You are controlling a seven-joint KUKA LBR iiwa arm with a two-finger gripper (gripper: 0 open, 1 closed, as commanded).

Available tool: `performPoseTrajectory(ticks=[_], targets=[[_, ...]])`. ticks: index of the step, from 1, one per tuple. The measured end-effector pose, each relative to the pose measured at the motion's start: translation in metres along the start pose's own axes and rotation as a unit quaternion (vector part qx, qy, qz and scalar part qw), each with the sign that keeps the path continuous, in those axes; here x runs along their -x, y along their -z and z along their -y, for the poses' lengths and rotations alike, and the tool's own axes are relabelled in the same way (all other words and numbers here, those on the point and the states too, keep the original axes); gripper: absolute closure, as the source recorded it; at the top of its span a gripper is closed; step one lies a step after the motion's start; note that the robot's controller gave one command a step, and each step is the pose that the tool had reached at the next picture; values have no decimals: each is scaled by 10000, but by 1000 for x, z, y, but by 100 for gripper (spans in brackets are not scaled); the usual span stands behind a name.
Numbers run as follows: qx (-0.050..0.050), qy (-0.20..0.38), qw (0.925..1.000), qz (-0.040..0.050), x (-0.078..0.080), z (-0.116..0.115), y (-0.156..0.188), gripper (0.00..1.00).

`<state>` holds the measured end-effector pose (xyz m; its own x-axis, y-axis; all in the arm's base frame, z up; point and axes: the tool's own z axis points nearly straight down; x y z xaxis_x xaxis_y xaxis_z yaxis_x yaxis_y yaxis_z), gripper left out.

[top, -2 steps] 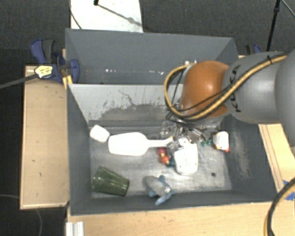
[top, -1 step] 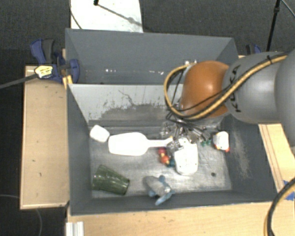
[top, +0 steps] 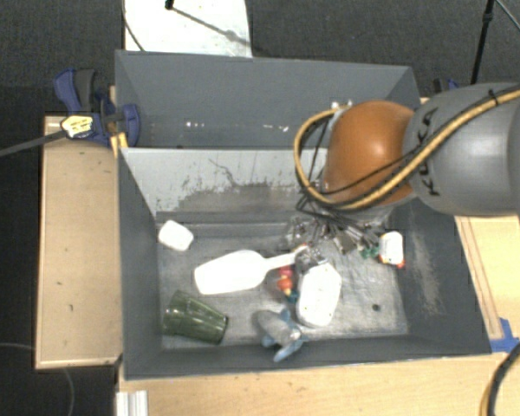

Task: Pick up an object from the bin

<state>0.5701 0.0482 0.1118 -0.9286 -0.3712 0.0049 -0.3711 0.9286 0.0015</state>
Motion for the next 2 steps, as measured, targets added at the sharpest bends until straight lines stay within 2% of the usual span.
performPoseTrajectory(ticks=[1, 2], targets=[[1, -46, 10000, 11, 7, 3, 54, 100], [-5, -74, 10000, 15, 10, -23, 114, 100]])
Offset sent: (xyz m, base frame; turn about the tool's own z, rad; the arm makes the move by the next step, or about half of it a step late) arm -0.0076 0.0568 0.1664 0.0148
